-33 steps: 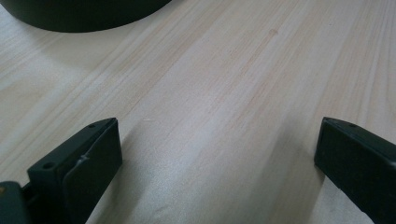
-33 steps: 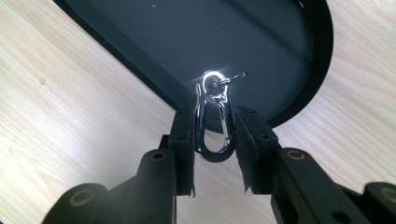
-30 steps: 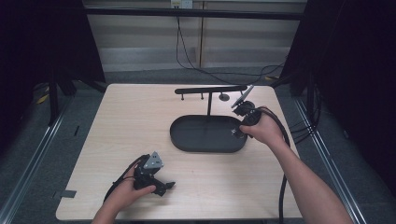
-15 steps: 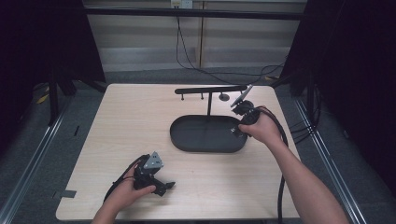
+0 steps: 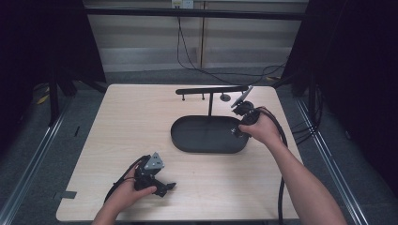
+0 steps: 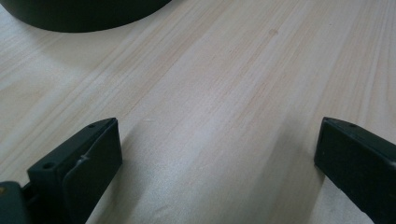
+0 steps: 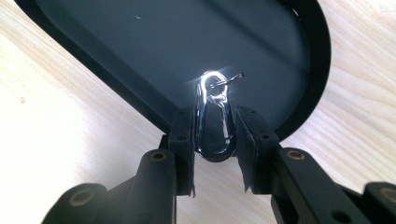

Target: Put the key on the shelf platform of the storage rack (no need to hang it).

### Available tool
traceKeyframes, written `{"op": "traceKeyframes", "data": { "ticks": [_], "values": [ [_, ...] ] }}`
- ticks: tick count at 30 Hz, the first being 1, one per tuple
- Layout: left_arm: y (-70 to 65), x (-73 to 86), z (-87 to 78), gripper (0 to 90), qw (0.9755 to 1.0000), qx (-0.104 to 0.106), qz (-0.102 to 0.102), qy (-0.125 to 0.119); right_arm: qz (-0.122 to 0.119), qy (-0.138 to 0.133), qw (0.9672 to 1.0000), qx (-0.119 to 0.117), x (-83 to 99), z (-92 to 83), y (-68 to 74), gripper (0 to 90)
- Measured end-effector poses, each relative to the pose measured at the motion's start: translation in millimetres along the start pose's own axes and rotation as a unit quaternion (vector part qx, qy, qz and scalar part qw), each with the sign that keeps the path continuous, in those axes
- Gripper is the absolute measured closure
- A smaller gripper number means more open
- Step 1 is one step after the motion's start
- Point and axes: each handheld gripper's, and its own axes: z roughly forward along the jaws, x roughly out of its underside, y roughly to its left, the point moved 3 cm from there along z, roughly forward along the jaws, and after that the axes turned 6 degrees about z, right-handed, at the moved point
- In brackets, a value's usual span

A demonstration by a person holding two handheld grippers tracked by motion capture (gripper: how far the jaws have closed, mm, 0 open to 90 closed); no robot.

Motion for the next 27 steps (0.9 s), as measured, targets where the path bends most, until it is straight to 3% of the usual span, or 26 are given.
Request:
{"op": "traceKeyframes", "data": {
  "ticks": [27],
  "values": [
    [0.0,0.0,0.0,0.5,1.0,0.0,0.0,0.0,-0.003,0.006,0.9999,0.01,-8.9,13.4,3.0,69.5]
  ]
}}
